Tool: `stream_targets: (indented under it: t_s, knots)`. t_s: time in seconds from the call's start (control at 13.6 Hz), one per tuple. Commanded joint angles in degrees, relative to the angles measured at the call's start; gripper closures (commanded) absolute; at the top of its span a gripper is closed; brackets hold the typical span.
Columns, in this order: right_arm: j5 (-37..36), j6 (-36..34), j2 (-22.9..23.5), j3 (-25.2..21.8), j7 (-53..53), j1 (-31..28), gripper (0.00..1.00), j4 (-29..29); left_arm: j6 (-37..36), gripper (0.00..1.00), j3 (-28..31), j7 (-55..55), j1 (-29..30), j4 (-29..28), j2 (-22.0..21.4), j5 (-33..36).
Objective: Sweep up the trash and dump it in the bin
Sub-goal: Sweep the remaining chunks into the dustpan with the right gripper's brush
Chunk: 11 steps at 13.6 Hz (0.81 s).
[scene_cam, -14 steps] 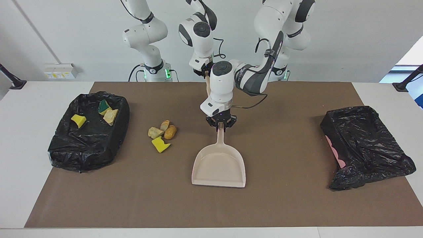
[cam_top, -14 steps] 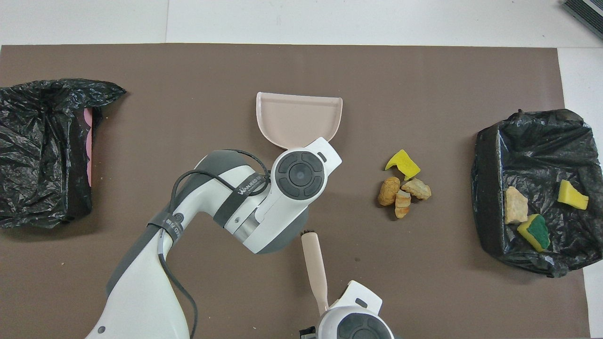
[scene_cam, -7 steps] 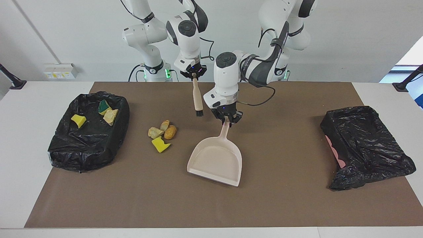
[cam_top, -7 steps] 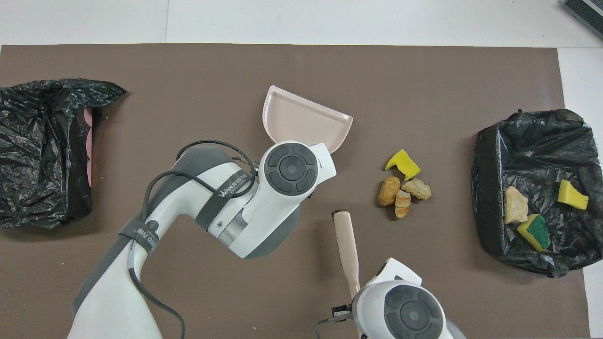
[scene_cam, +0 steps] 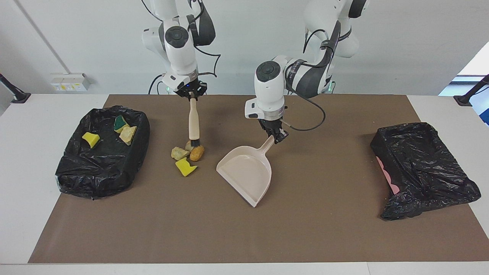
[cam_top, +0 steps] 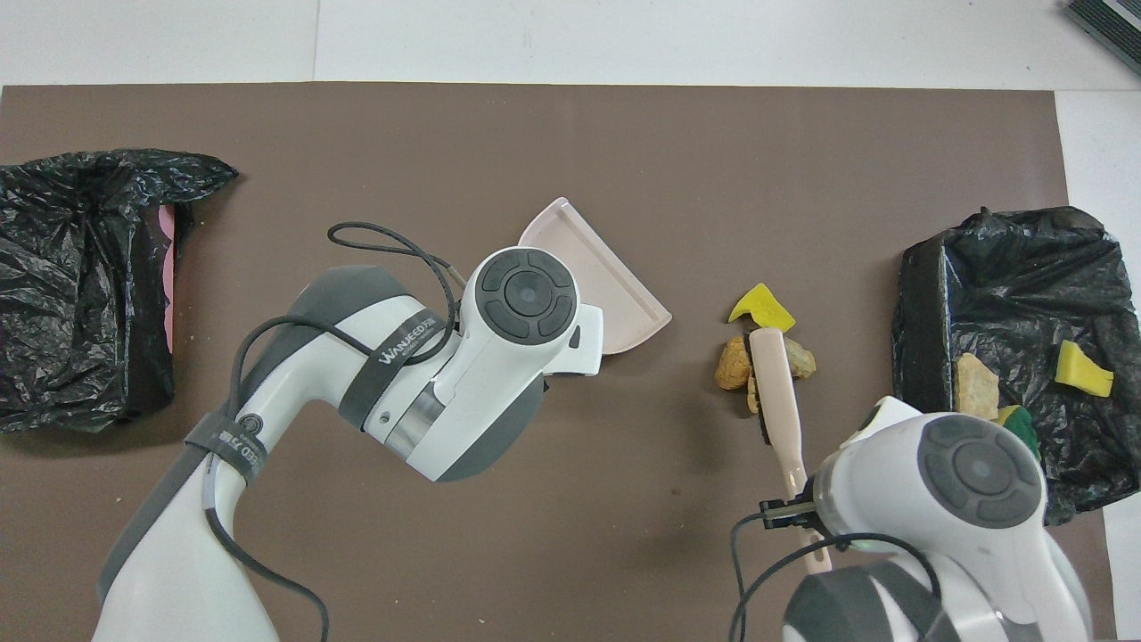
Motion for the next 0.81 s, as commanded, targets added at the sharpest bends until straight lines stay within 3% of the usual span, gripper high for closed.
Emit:
stream_targets:
  t_s: [0.0, 0.22, 0.44, 0.74]
  knots:
    - [-4.01, 0.36, 1.21, 0.81, -9.64, -9.98, 1.00, 0.56, -2.45, 1.00, -0.37, 5.86, 0.10, -1.33, -1.90, 1.05]
    - [-7.63, 2.03, 3.23, 0.81, -14.96, -14.49, 1.00, 0.56, -2.80, 1.00, -0.55, 7.45, -0.87, -5.10, -4.10, 2.36]
    - [-10.87, 5.11, 7.89, 0.90, -10.84, -14.76, 1.00, 0.04, -2.18, 1.00, -0.72, 8.77, -2.54, -9.06, -6.65, 2.55]
    - [-11.51, 5.38, 10.09, 0.99, -9.86, -14.76, 1.00, -1.20, -1.57, 1.00, -0.81, 10.62, -2.98, -9.77, -6.92, 2.55]
